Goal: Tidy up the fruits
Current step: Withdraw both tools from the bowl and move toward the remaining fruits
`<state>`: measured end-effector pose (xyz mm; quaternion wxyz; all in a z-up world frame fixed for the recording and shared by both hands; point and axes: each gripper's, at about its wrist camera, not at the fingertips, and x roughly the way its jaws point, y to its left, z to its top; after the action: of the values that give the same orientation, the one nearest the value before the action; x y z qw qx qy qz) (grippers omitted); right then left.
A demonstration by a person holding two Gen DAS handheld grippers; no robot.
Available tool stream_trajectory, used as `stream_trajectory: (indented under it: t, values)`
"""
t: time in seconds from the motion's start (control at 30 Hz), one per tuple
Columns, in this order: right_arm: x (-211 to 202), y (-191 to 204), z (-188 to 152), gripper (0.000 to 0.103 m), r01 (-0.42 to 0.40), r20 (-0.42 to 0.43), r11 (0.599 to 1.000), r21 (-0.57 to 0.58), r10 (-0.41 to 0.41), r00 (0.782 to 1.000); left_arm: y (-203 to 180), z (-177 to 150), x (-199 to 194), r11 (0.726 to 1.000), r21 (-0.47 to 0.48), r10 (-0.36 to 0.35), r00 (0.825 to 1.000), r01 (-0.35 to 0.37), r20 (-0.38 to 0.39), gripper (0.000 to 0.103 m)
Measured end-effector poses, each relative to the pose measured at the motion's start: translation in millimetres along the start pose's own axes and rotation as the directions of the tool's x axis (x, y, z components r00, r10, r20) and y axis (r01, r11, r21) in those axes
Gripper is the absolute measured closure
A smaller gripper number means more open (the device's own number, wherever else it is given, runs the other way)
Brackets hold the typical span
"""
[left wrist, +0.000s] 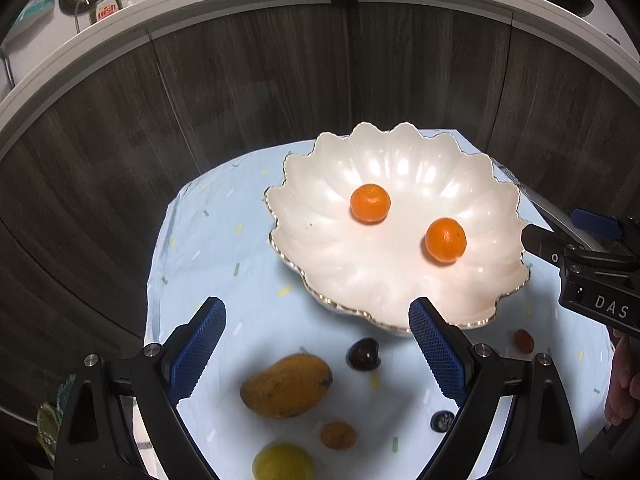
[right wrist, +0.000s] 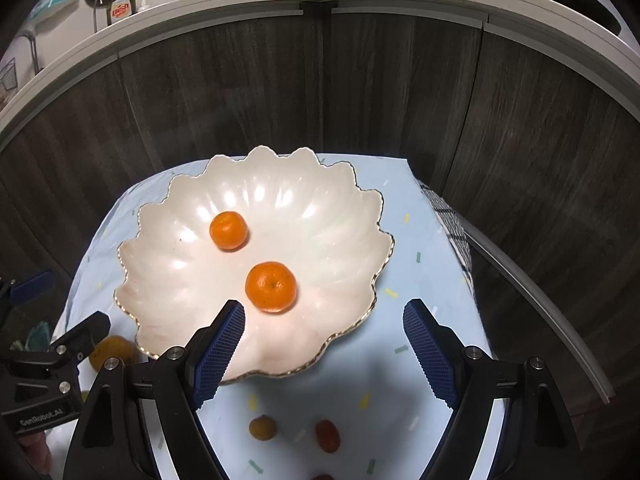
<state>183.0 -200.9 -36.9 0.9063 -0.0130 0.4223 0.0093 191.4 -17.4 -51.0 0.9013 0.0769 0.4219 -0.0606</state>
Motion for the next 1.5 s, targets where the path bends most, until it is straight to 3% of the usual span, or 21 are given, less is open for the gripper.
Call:
stream_trajectory:
  t: [1.5]
  values:
    - [-8,63,-81,0.021,-0.103,-0.086,0.987,-0.123,0.092,0.992,34,-101,-22,0.997,-0.052,0.06,0.996,-0.064,-0.071,0.01]
